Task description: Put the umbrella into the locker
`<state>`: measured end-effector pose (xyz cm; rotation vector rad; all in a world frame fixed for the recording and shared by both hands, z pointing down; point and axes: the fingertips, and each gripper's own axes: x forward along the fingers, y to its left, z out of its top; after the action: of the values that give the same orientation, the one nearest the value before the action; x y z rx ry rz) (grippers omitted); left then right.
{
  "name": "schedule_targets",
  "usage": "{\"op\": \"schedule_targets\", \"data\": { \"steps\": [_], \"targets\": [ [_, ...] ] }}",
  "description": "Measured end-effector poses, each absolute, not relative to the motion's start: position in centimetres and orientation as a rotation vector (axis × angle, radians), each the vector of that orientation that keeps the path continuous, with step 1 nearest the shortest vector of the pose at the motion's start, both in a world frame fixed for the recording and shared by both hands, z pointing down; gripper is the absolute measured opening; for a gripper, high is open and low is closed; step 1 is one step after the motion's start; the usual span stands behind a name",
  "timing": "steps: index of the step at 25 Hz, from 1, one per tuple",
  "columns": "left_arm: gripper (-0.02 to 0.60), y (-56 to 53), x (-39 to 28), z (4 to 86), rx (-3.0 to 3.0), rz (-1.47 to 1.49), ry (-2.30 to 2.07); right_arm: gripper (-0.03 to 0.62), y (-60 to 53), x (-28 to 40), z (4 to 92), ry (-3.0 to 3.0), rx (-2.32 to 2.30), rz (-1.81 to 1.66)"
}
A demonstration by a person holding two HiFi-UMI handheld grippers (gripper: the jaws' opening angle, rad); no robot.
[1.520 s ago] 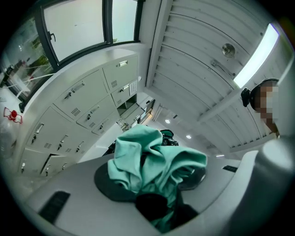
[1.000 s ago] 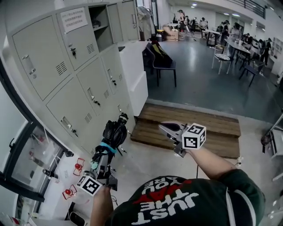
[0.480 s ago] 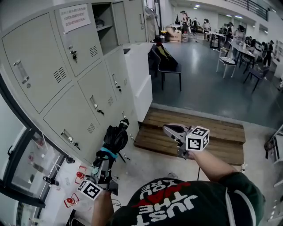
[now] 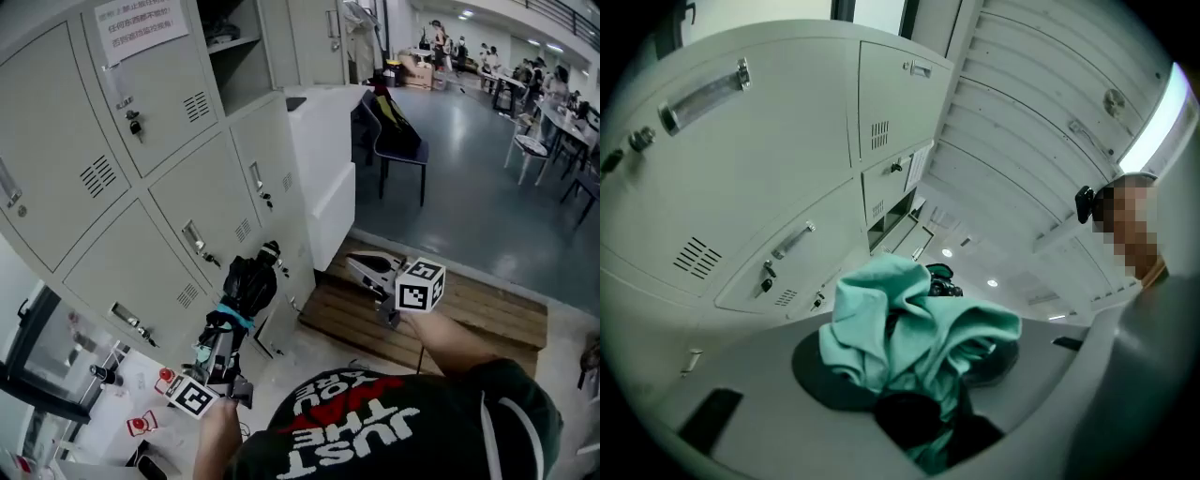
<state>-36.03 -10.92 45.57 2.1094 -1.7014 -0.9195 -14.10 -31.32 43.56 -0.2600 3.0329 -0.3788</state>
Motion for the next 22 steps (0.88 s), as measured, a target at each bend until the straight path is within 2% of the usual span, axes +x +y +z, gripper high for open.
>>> {"op": "schedule_targets", "data": {
  "steps": [11, 22],
  "targets": [
    [0.21, -31.4, -36.6, 39.2, 2.075, -1.037, -1.883, 0.034, -53.7, -17.8, 39.9, 3.084, -0.025, -0.361],
    [0.209, -41.5, -38.9, 31.0, 2.199, -0.873, -2.097, 0.035, -62.4, -23.0, 36.5, 3.049, 0.106, -0.292]
  ]
}}
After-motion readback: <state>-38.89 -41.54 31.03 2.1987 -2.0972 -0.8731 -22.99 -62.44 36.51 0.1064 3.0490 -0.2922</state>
